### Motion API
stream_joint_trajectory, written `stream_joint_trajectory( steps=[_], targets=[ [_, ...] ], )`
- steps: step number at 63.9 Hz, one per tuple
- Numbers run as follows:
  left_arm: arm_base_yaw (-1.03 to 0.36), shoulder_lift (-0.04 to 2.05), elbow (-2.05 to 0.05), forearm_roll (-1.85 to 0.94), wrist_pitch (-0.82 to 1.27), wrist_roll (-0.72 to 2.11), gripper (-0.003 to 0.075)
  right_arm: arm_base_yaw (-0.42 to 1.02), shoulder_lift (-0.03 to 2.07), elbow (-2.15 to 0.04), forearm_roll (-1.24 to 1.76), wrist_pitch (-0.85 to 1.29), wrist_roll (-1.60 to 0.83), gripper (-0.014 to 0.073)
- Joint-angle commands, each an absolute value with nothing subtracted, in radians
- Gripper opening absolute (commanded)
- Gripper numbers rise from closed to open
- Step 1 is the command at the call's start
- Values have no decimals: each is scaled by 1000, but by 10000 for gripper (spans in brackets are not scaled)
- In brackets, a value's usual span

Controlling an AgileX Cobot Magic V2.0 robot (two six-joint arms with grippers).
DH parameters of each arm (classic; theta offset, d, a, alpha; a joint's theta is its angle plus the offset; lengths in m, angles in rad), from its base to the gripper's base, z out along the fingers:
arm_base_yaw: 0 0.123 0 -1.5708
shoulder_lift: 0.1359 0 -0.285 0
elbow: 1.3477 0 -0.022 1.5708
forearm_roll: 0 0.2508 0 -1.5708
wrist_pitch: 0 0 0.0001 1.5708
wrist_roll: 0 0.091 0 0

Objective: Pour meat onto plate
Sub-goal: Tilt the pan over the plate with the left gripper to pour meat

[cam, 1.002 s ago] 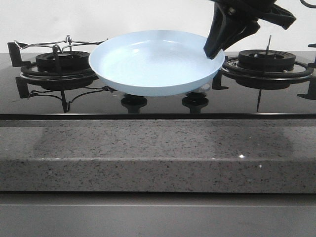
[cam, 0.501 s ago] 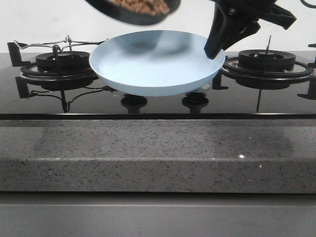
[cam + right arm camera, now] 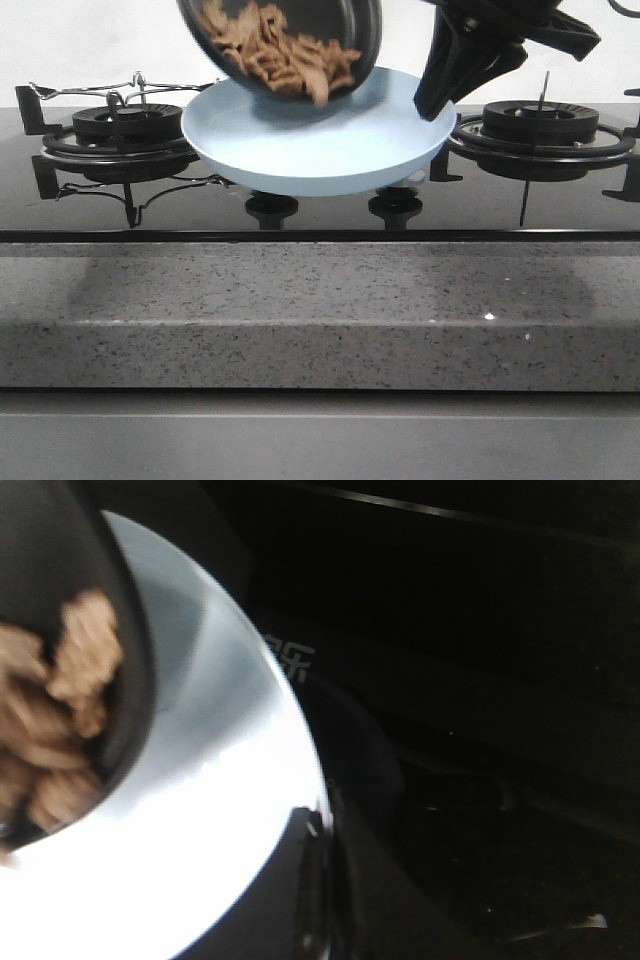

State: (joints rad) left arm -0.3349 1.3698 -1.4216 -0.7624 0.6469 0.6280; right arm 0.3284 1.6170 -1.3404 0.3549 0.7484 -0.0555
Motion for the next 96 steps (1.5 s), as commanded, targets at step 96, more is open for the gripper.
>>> stream_joint_trajectory(
  steps=[96],
  targets=[
    [-557, 1196, -1467, -163, 430, 189, -20, 329, 1565, -1368, 378, 707, -62, -71]
  ],
)
